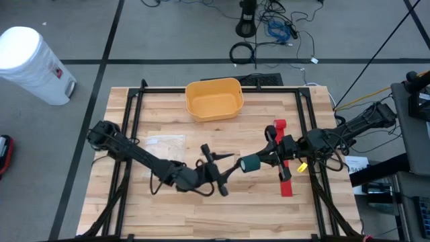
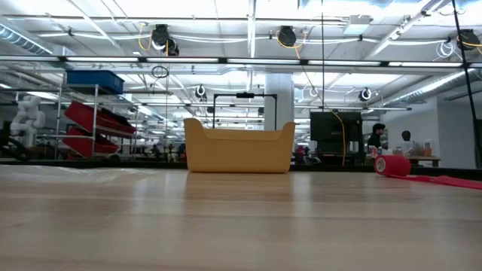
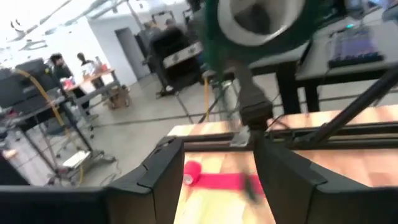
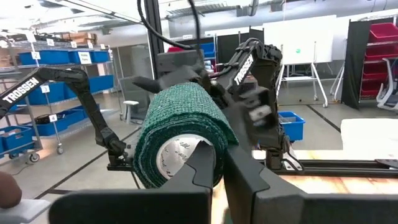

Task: Roll bandage
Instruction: Roll the green bandage

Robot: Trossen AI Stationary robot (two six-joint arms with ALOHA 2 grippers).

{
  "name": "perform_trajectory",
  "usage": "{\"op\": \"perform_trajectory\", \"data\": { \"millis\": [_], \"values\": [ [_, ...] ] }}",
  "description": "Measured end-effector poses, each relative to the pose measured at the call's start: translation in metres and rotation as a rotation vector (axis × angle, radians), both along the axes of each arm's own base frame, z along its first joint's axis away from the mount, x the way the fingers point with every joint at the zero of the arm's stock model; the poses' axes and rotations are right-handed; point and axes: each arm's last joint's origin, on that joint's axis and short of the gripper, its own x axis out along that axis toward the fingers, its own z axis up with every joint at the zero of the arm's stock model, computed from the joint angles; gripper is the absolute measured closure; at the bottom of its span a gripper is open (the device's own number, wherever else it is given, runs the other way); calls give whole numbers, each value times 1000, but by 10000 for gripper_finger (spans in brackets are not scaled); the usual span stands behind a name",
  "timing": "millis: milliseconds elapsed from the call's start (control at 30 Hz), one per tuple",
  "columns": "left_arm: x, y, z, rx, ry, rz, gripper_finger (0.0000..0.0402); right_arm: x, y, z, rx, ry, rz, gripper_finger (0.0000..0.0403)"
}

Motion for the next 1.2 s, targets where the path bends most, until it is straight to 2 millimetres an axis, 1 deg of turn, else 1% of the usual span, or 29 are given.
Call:
{"op": "perform_trajectory", "data": {
  "millis": [133,200,267,333,500,533,633,833,1033,1200],
  "values": [
    [2,5,-2,5,19,11,207,0,0,0,0,0,0,392],
    [2,5,-3,10,28,11,218,0,0,0,0,0,0,392],
    [3,6,-3,20,32,13,238,0,0,0,0,0,1,392],
    [3,6,-3,46,45,7,269,0,0,0,0,0,1,392],
    [3,6,-3,61,53,-18,375,0,0,0,0,0,1,392],
    [4,7,-3,63,54,-15,388,0,0,0,0,2,1,392],
    [5,11,-3,68,57,11,391,2,1,-2,-2,11,2,392],
    [5,19,-3,130,92,127,398,9,4,-8,-11,37,2,392],
    [5,24,-1,186,120,240,399,10,4,-8,-9,31,1,392],
    [6,32,1,173,106,302,400,10,4,-8,-9,32,1,392]
  ]
}}
